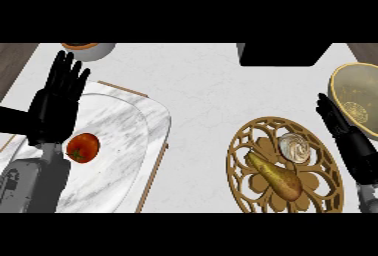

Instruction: Pick the cupcake from the placemat and place it in the bowl

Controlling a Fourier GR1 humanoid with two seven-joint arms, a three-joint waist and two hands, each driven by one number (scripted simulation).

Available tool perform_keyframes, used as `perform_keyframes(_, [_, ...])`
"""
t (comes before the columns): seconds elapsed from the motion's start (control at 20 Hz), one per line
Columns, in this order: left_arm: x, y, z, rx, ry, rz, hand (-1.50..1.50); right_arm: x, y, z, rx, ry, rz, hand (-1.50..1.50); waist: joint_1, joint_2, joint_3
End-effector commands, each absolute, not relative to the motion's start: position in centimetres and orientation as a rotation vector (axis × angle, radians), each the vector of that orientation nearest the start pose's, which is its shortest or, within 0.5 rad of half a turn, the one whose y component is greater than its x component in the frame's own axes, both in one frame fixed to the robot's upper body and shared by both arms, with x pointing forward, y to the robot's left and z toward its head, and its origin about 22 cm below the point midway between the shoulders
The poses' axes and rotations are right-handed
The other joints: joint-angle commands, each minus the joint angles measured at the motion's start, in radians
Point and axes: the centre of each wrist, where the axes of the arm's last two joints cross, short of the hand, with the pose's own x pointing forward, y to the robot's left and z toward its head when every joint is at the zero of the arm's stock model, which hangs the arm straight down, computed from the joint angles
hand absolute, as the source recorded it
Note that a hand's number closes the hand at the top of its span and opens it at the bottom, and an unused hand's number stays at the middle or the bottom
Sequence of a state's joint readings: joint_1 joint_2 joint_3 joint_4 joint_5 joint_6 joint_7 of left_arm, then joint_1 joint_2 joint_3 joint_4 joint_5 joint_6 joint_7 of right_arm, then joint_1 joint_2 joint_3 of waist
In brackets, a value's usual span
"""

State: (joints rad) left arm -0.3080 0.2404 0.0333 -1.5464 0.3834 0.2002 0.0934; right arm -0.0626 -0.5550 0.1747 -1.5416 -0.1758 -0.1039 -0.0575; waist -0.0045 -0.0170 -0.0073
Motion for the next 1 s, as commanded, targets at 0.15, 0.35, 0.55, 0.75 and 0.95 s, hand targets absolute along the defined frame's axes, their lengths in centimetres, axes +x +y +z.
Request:
perform_keyframes(0.15, [28.7,22.4,6.3,-0.104,-1.669,-0.173,0.00,25.4,-31.6,6.9,-0.182,-1.739,0.199,1.50,-0.012,0.012,0.008])
perform_keyframes(0.35, [27.1,20.7,3.9,-0.172,-1.590,-0.338,0.00,25.4,-35.7,7.1,-0.658,-1.607,0.426,1.50,-0.001,0.021,0.006])
perform_keyframes(0.55, [27.3,20.1,4.8,-0.162,-1.596,-0.386,0.00,27.4,-31.8,2.7,-0.299,-1.692,0.197,-1.50,0.014,0.019,0.008])
perform_keyframes(0.75, [27.1,19.3,4.3,-0.179,-1.598,-0.381,0.00,27.6,-34.1,6.4,-0.482,-1.656,0.551,-1.50,0.009,0.018,0.007])
perform_keyframes(0.95, [26.5,20.1,3.9,-0.164,-1.597,-0.386,0.00,28.4,-33.9,9.4,-0.606,-1.487,0.781,-1.50,0.010,0.015,0.005])
